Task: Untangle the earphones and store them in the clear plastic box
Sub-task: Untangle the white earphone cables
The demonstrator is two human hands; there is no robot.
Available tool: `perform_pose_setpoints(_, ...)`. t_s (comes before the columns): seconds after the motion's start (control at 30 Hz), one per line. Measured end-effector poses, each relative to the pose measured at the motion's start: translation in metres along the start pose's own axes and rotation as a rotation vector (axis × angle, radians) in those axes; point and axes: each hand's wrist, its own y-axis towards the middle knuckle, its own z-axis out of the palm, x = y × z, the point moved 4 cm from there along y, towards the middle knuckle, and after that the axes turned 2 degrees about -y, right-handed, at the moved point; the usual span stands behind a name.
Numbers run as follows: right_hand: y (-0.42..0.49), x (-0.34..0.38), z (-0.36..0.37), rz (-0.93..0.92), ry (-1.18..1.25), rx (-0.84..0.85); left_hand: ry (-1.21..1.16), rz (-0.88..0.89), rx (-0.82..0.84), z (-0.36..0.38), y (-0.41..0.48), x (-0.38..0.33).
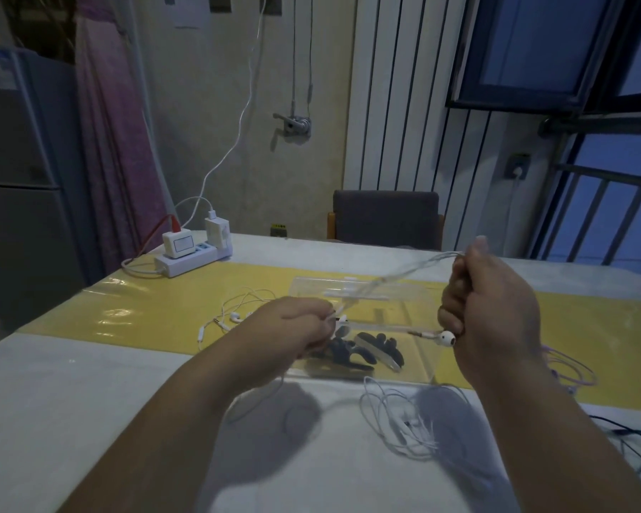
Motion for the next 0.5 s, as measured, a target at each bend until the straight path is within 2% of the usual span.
perform_pose_setpoints(0.13, -0.005, -0.012, 0.012, 0.084, -0.194, 0.200, -0.274, 0.066, -0.199, -0.011, 0.000, -0.005)
perform_pose_setpoints(0.2, -0.009, -0.016, 0.018, 0.076, -0.320, 0.277, -0.354, 0.033, -0.218, -0.010, 0.001, -0.002)
perform_pose_setpoints(0.37, -0.014, -0.018, 0.023, 0.075, -0.481, 0.299, -0.180, 0.054, -0.162, -0.006, 0.000, -0.002)
perform_pose_setpoints(0.5, -0.013, -0.022, 0.025, 0.090, -0.532, 0.317, -0.189, 0.086, -0.207, -0.009, 0.000, -0.003)
